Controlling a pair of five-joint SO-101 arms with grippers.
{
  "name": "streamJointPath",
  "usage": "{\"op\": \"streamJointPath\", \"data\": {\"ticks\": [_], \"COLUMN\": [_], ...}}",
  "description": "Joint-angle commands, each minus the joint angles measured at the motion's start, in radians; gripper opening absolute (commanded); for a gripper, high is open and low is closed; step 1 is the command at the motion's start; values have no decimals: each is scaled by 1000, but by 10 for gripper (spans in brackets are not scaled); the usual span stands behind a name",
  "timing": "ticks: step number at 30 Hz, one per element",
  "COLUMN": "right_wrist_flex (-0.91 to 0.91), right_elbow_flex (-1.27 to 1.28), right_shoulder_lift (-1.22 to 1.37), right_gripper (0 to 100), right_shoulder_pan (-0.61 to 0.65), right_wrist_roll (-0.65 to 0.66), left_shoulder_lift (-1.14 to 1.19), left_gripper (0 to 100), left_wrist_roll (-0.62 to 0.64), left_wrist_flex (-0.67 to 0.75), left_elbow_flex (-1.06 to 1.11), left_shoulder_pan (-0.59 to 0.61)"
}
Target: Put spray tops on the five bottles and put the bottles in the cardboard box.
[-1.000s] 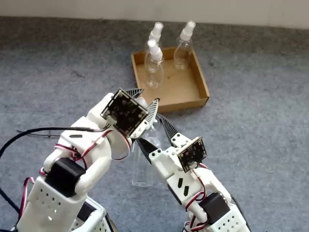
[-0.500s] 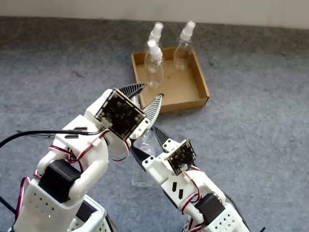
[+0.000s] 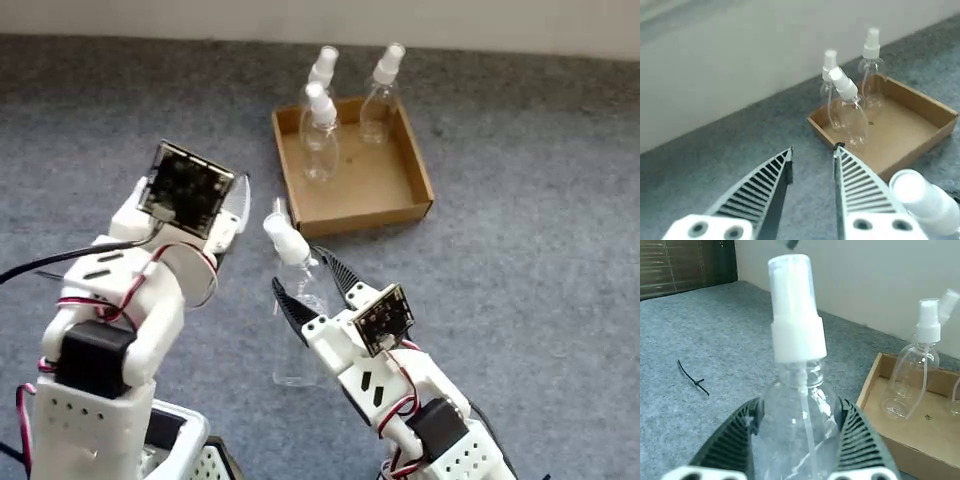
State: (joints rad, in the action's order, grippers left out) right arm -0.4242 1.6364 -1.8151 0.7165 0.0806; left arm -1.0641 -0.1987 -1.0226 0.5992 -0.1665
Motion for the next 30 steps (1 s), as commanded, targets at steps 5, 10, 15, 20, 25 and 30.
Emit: {"op": "streamJointPath", "data": {"ticks": [5, 10, 15, 20, 25, 30], "right_wrist_flex": [4, 4, 4, 4, 4, 4], "right_elbow_flex": [-13, -13, -13, -13, -13, -13], "right_shoulder_lift": [-10, -10, -10, -10, -10, -10], "right_gripper": [5, 5, 5, 5, 5, 5], "right_shoulder_pan": [-16, -16, -16, -16, -16, -16], "right_wrist_roll": [-3, -3, -3, -3, -3, -3], "left_shoulder_lift": [5, 5, -4, 2, 4, 4], "left_gripper": [130, 130, 129, 129, 129, 129], "left_wrist_roll": [-6, -6, -6, -8, -8, -8], "left_wrist_flex": [-12, -12, -12, -18, -18, -18], "left_elbow_flex": [56, 58, 53, -47, -113, -114], "left_shoulder_pan": [-150, -203, -202, -173, -159, -185]}}
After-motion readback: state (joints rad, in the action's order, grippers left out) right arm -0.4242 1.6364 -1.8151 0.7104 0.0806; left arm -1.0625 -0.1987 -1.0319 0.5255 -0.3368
